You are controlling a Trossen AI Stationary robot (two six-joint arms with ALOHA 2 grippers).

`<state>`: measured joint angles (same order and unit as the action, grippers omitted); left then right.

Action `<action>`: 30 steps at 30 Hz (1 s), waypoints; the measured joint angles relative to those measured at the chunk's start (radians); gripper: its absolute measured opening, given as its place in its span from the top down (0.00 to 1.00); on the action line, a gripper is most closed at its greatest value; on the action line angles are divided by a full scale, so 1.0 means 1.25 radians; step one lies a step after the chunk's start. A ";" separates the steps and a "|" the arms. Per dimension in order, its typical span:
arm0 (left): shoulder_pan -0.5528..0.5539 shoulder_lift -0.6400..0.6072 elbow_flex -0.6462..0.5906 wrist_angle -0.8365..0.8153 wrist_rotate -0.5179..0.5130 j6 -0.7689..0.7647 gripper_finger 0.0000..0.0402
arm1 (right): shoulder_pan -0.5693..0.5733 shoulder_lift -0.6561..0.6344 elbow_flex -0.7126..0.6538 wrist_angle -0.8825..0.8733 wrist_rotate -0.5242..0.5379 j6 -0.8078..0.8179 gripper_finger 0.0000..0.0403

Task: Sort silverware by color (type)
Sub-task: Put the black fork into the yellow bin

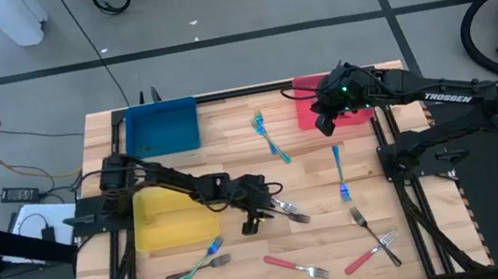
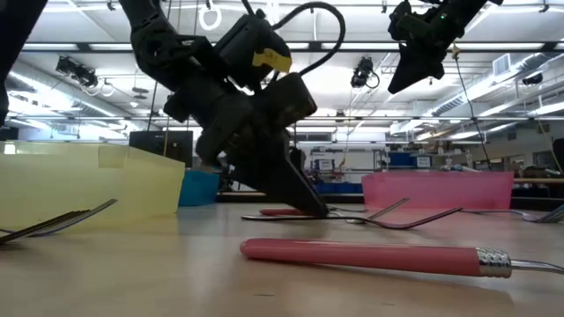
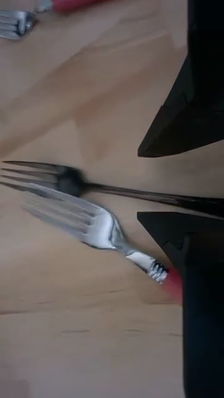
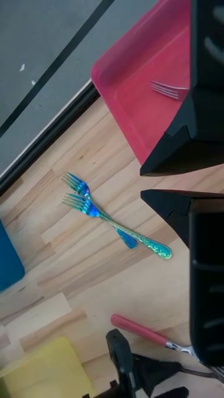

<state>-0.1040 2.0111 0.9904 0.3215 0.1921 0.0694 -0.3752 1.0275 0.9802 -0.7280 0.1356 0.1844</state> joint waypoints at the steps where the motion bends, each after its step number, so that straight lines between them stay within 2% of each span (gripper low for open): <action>1: -0.001 0.004 -0.001 -0.002 -0.003 0.002 0.62 | 0.000 0.000 0.000 0.000 0.000 0.000 0.86; 12: -0.001 0.014 0.000 0.005 -0.036 0.007 0.63 | 0.000 0.000 0.000 0.001 0.000 0.020 0.86; 26: -0.013 0.014 0.000 -0.006 -0.047 0.017 0.94 | 0.000 0.000 0.000 0.000 0.000 0.018 0.86; 30: -0.013 0.014 0.000 -0.006 -0.044 0.017 0.98 | 0.000 0.000 0.000 0.000 0.000 0.018 0.86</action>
<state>-0.1200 2.0285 0.9905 0.3138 0.1371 0.0910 -0.3752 1.0271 0.9802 -0.7280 0.1356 0.2073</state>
